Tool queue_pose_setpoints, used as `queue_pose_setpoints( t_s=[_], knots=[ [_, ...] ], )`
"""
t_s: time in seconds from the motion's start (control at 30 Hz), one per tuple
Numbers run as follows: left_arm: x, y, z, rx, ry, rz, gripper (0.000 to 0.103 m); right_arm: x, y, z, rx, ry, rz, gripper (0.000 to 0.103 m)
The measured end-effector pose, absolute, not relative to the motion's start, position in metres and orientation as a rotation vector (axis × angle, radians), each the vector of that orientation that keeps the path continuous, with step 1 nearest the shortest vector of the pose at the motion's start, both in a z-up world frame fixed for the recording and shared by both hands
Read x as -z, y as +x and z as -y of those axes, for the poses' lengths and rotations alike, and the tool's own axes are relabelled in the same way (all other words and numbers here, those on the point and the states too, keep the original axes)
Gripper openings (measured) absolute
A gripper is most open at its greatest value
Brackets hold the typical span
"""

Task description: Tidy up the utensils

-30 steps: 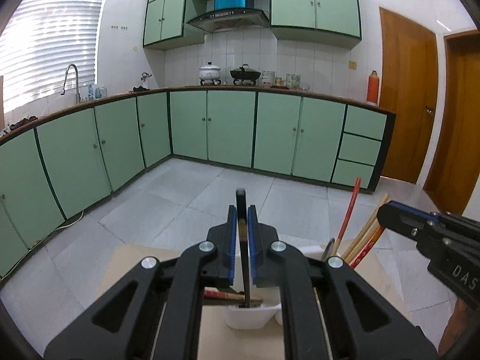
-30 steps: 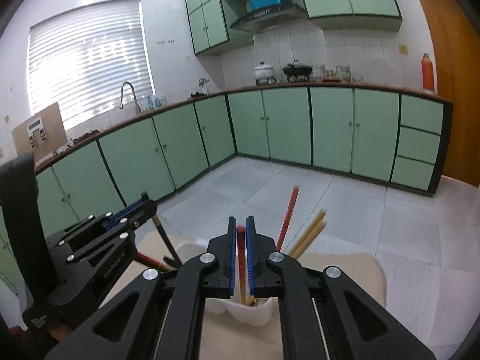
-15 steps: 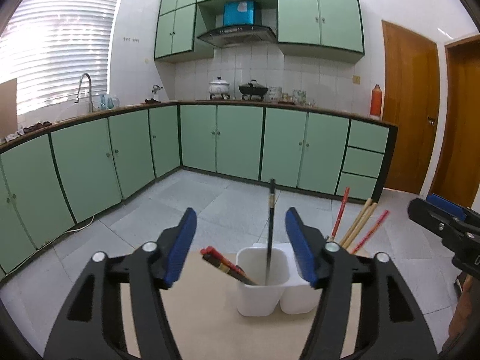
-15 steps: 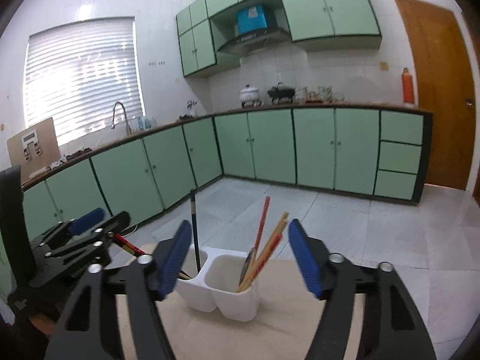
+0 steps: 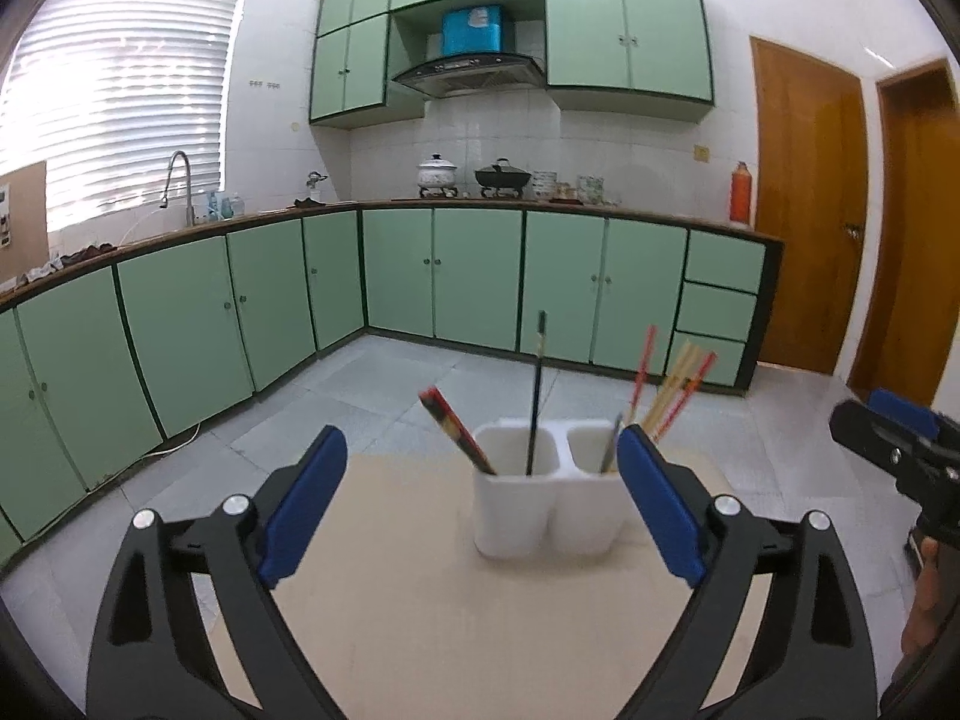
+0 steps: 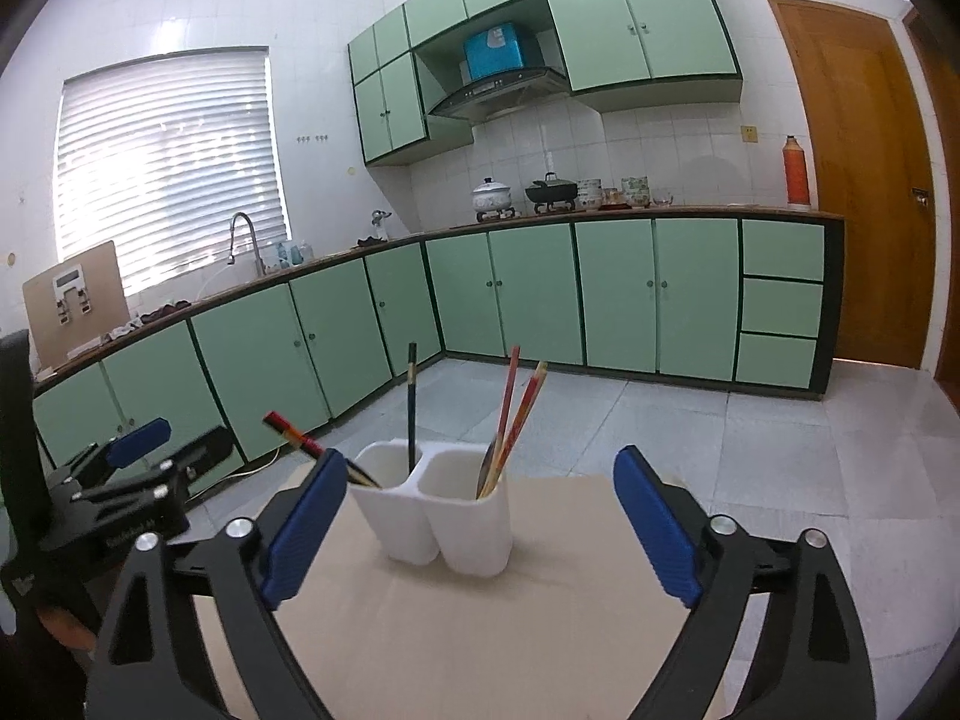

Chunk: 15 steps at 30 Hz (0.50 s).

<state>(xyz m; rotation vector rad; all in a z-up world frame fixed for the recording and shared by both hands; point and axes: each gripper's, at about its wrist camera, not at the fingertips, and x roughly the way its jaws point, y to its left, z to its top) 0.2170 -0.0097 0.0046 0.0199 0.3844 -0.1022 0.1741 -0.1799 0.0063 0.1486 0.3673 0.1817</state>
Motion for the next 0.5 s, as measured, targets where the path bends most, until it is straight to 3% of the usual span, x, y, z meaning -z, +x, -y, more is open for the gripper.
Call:
queue_pose_setpoints(
  t_s=[0.5],
  knots=[
    [-0.001, 0.167, 0.002, 0.106, 0.027, -0.391, 0.096, 0.003, 0.129, 0.165, -0.209, 0.119, -0.392, 0.097]
  ],
)
